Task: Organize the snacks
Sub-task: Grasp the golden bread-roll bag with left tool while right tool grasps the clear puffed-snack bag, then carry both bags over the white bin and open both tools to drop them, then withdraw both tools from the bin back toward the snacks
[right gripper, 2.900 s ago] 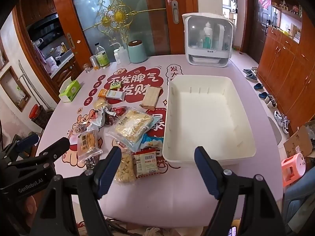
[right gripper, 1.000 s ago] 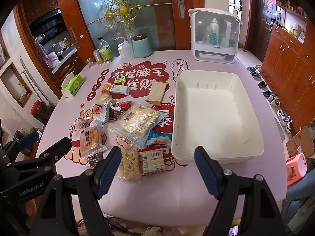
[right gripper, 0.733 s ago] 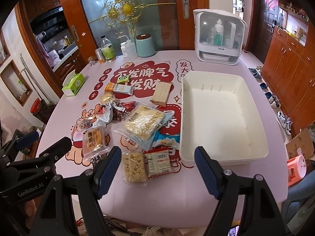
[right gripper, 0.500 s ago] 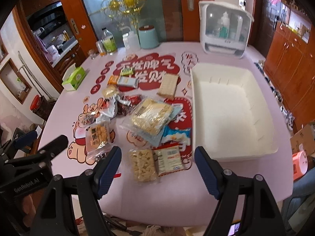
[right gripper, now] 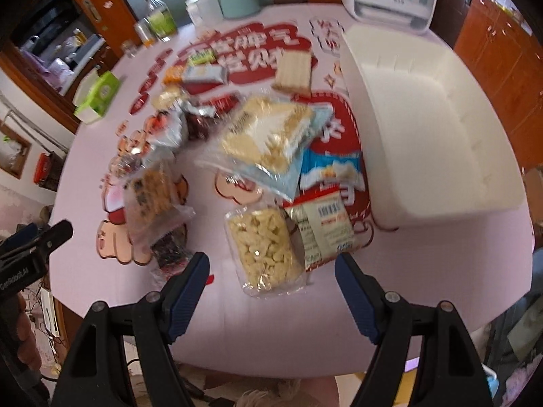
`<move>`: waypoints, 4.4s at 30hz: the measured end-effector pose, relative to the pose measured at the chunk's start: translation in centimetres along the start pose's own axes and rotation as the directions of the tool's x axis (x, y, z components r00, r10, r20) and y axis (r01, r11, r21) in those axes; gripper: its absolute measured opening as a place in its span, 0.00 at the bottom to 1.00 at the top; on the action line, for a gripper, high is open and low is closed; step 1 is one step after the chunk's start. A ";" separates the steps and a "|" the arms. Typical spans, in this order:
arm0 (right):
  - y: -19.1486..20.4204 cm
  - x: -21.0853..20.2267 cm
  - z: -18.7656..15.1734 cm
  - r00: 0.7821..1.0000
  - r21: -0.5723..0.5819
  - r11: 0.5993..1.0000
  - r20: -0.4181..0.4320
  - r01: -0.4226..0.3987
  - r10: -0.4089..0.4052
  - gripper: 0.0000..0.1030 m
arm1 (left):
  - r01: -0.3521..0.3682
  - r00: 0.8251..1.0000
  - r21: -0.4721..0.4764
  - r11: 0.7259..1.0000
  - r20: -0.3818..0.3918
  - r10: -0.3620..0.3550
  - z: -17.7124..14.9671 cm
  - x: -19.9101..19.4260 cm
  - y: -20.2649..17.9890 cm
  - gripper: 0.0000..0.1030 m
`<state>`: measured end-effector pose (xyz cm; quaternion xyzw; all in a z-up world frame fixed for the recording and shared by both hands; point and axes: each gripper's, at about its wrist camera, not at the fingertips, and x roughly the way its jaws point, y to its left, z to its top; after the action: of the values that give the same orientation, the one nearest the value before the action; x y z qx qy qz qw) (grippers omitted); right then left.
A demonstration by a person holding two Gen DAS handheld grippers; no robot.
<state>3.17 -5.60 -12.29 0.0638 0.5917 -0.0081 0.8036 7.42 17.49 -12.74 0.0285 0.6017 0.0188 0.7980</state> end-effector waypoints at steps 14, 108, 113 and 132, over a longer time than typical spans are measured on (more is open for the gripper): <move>0.1 6.9 -1.4 0.997 0.041 0.999 -0.074 0.015 -0.012 0.75 | 0.220 0.967 -0.081 0.972 -0.115 -0.228 3.7 7.0 -0.2 0.97; -27.5 -4.9 11.2 0.973 -0.003 1.000 0.231 0.018 -0.017 0.56 | 0.125 0.975 0.239 0.963 0.152 -0.164 8.9 -5.3 -37.4 0.84; -27.7 -3.5 11.1 0.982 0.012 1.000 0.188 0.011 -0.013 0.64 | 0.065 0.967 0.253 0.965 0.222 -0.123 8.7 -6.2 -37.0 0.98; -25.6 -5.5 9.6 0.970 -0.028 0.999 0.241 0.021 -0.014 0.81 | 0.084 0.953 0.189 0.978 0.273 -0.135 6.0 -9.5 -33.0 0.99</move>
<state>8.36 -32.38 -6.60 0.0448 0.4904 -0.0139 0.8702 10.42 -16.22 -4.28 0.0674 0.4808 -0.0827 0.8703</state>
